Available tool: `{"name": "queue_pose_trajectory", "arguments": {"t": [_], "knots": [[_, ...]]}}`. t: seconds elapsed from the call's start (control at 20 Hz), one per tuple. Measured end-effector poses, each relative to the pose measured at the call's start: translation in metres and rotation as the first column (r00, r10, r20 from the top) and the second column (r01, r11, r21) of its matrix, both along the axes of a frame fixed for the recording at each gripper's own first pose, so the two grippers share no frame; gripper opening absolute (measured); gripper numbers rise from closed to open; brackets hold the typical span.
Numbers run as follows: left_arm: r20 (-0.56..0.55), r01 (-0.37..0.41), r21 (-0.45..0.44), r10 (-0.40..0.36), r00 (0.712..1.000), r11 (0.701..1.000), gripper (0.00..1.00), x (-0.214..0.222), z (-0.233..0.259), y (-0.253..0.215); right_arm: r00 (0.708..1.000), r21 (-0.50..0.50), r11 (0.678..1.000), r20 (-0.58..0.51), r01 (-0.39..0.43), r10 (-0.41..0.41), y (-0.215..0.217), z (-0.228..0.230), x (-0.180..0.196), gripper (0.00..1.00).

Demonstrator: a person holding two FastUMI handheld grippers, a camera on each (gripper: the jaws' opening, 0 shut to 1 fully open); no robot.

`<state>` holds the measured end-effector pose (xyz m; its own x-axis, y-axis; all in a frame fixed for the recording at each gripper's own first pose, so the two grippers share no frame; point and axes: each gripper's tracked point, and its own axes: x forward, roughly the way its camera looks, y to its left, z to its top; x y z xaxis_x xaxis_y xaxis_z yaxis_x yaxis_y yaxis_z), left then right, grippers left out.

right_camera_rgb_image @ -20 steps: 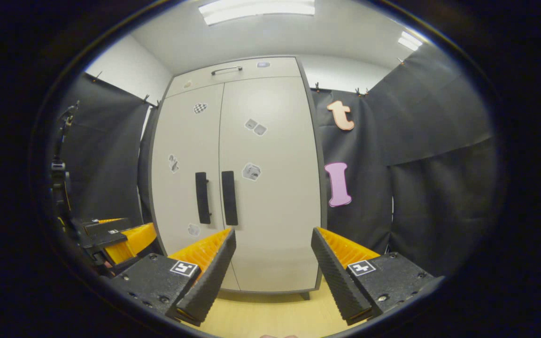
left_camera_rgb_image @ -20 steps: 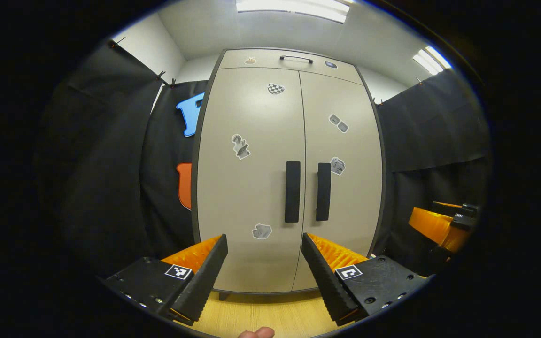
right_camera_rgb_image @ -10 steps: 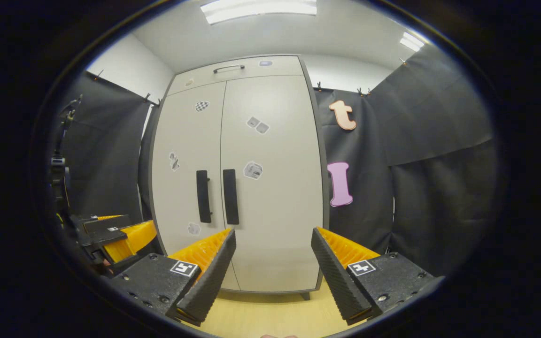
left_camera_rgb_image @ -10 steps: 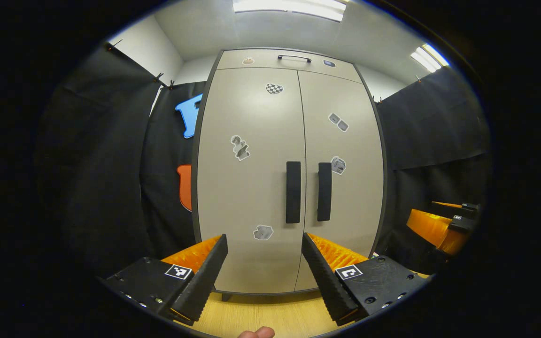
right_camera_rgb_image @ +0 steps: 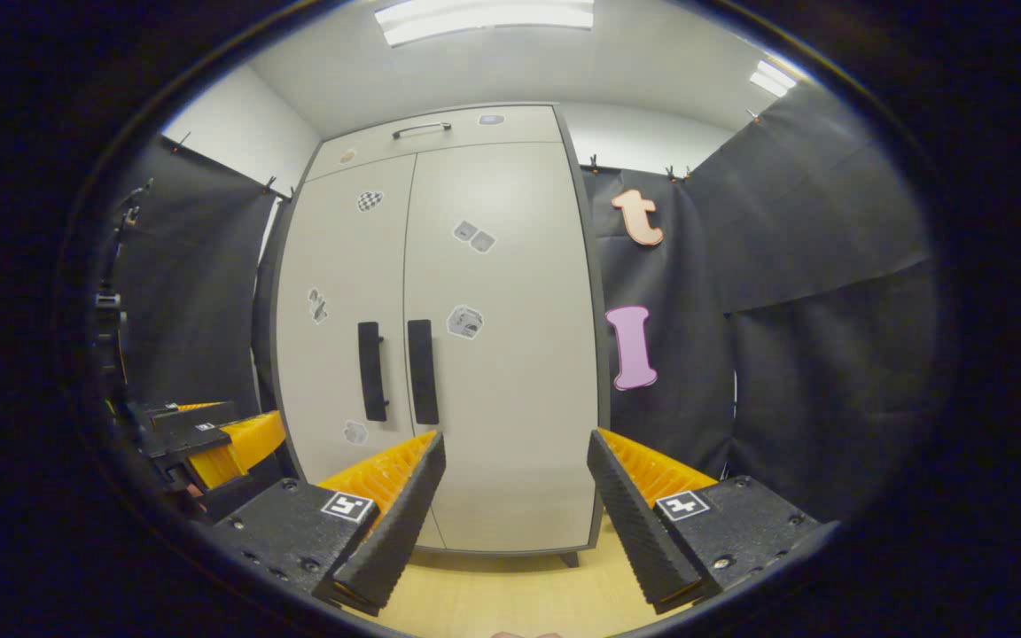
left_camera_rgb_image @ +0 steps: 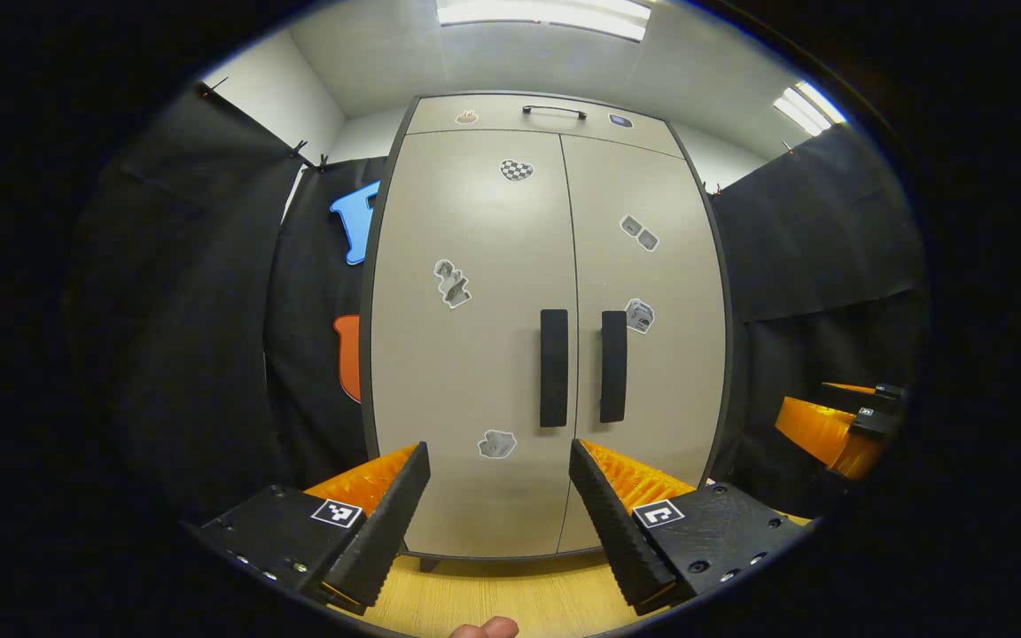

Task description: Open the right door of the double-door shoe cabinet with the right hand, and open the left door with the left hand.

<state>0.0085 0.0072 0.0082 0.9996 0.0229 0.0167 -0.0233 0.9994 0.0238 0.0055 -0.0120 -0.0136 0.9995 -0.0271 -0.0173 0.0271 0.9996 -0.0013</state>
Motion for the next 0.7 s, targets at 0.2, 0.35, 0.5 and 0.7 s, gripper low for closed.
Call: {"name": "queue_pose_trajectory", "arguments": {"t": [0.2, 0.35, 0.5, 0.7], "knots": [[-0.001, 0.008, 0.005, -0.008, 1.000, 1.000, 0.95, 0.002, 0.000, -0.002, 1.000, 0.002, 1.000, -0.014, 0.001, -0.001, 0.000, -0.005, 0.009, 1.00], [0.003, 0.009, 0.014, -0.009, 1.000, 1.000, 0.95, 0.000, 0.002, -0.002, 1.000, 0.005, 1.000, -0.016, -0.011, 0.011, 0.005, -0.001, 0.024, 0.98], [0.003, 0.008, 0.008, -0.008, 1.000, 1.000, 0.95, -0.001, 0.001, 0.001, 1.000, 0.003, 1.000, 0.004, -0.022, 0.022, 0.013, 0.011, 0.048, 1.00], [-0.015, 0.006, 0.005, -0.006, 1.000, 1.000, 0.95, -0.005, -0.005, 0.008, 0.998, -0.011, 0.998, 0.005, -0.057, 0.057, 0.033, 0.021, 0.090, 1.00]]}}
